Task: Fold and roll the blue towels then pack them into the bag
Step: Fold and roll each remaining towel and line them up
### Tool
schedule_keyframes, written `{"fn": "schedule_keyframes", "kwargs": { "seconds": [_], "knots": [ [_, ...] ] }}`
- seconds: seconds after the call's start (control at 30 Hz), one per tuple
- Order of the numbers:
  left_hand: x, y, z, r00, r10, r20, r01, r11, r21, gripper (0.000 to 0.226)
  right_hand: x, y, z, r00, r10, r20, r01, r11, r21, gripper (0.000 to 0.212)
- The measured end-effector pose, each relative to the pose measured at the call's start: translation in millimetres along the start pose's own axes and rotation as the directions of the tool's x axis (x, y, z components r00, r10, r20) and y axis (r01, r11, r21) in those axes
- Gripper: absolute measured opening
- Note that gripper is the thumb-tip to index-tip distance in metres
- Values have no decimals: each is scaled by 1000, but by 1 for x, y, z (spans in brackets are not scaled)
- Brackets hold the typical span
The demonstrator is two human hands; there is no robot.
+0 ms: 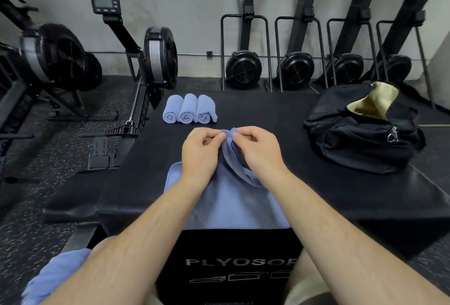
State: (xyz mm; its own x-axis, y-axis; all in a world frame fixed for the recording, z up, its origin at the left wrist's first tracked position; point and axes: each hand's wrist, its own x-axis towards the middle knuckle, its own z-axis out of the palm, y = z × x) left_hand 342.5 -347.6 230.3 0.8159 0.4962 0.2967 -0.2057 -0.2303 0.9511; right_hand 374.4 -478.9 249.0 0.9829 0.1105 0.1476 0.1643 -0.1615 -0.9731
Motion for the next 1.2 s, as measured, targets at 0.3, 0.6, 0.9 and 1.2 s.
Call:
{"fn": "schedule_keyframes", "kwargs": {
  "seconds": [0.3,0.6,0.9,1.2],
  "knots": [
    [-1,-1,-1,999,39,33,-39,999,24,5,-7,-2,8,995,-1,96,-5,998,63,8],
    [58,28,-72,990,58,-129,-45,994,103,23,35,-31,-46,981,-104,-166,50,952,-301,12],
    [101,81,-134,970,162,-180,-91,933,348,12,54,-96,-75,948,-234,-218,171,947,-272,10],
    [99,149,-151,941,237,-240,-162,942,294,7,37,-156,-94,905,-387,-178,301,876,-376,15]
  ]
}}
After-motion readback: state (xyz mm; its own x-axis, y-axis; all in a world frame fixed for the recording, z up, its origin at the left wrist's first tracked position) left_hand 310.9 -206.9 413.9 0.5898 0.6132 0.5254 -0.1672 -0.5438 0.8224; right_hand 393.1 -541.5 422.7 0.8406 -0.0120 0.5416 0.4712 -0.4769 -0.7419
